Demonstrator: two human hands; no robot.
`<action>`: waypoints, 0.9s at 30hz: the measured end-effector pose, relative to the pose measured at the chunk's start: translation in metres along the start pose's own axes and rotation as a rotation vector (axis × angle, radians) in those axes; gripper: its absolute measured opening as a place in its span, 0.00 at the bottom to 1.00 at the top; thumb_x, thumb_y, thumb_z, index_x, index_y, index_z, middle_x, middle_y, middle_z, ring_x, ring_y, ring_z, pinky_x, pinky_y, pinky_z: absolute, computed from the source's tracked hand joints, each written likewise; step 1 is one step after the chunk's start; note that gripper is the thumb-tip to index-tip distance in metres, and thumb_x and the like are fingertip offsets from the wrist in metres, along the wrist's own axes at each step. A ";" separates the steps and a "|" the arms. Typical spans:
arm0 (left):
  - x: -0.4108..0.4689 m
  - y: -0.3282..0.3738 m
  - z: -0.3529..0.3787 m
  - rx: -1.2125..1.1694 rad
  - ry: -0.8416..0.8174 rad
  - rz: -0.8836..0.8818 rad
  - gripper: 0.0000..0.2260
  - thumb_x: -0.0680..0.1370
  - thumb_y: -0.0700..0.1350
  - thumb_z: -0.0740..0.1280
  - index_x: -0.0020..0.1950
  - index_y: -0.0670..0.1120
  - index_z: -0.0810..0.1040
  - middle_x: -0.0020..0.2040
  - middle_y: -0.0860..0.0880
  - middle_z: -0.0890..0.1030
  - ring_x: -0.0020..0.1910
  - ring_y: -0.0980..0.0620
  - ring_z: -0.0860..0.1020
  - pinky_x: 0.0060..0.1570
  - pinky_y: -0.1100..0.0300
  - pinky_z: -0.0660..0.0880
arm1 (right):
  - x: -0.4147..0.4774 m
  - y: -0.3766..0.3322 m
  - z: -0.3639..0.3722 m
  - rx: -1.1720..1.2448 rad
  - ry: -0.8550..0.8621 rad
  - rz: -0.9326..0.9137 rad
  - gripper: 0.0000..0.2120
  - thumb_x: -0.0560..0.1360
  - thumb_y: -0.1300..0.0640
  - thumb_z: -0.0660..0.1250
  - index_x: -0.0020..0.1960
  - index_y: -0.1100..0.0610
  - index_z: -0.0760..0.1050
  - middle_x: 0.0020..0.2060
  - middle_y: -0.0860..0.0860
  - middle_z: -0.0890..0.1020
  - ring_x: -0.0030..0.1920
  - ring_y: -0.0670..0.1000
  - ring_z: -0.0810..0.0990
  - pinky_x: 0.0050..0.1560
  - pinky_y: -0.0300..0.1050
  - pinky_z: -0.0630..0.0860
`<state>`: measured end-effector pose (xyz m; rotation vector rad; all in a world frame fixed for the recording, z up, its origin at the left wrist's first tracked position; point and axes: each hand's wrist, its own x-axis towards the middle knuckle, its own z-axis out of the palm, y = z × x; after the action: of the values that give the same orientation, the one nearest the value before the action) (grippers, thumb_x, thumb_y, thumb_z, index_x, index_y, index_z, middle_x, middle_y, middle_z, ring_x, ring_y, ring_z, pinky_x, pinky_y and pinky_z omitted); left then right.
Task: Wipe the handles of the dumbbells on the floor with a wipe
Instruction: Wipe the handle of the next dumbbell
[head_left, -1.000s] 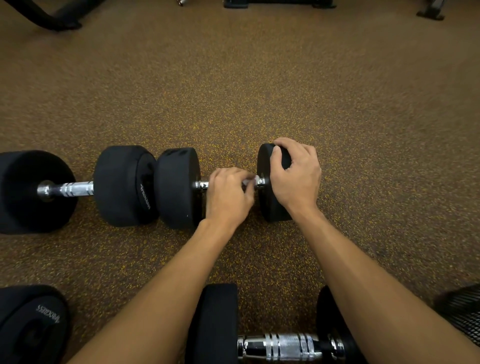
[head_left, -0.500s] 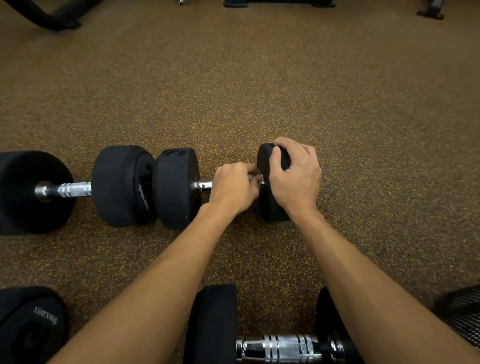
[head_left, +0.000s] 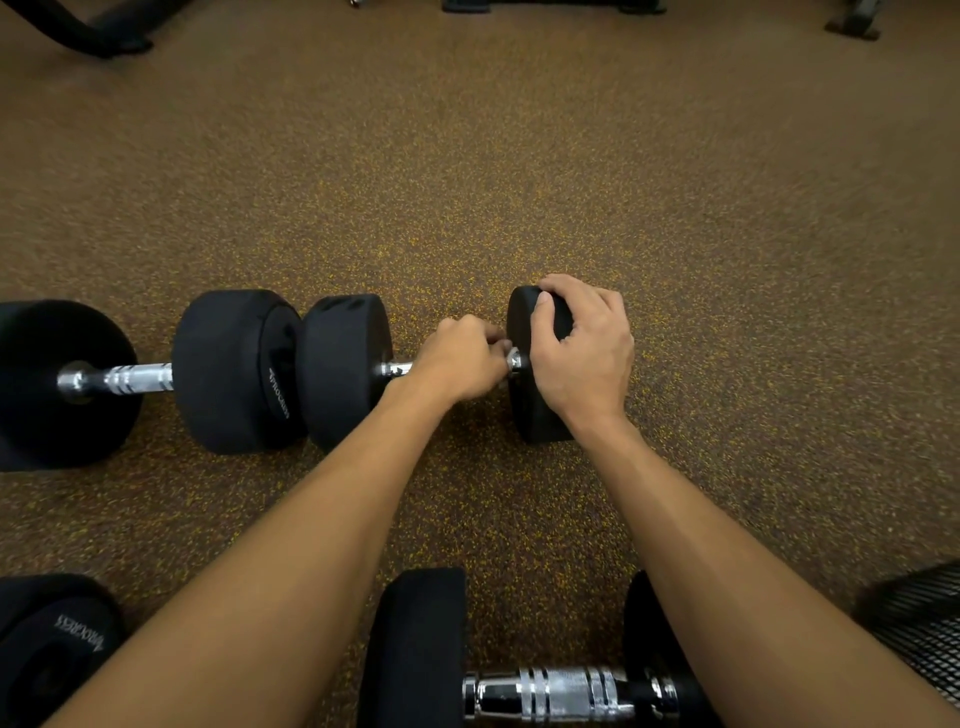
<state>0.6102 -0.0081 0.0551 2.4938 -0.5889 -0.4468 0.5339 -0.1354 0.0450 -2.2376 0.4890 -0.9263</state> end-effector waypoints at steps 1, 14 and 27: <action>0.003 0.000 -0.002 0.009 -0.038 -0.008 0.14 0.85 0.53 0.64 0.64 0.52 0.84 0.57 0.41 0.84 0.57 0.40 0.81 0.60 0.47 0.80 | 0.000 0.000 0.000 0.002 0.003 -0.003 0.14 0.81 0.48 0.63 0.61 0.48 0.83 0.58 0.42 0.85 0.62 0.47 0.77 0.62 0.56 0.77; 0.006 -0.003 -0.001 0.004 -0.067 -0.008 0.14 0.84 0.51 0.63 0.65 0.51 0.84 0.61 0.41 0.83 0.62 0.40 0.79 0.66 0.48 0.77 | -0.001 0.001 0.001 0.013 0.019 -0.013 0.14 0.81 0.49 0.63 0.61 0.49 0.83 0.58 0.43 0.85 0.62 0.49 0.77 0.62 0.56 0.77; -0.007 -0.018 0.001 -0.031 0.075 -0.004 0.13 0.84 0.52 0.66 0.63 0.52 0.85 0.57 0.47 0.84 0.55 0.47 0.81 0.58 0.55 0.77 | -0.002 0.002 0.001 -0.001 0.018 -0.015 0.14 0.81 0.48 0.63 0.61 0.48 0.83 0.58 0.41 0.85 0.62 0.48 0.77 0.63 0.54 0.77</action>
<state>0.6093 0.0089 0.0458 2.4710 -0.5436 -0.3593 0.5335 -0.1354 0.0423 -2.2383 0.4808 -0.9553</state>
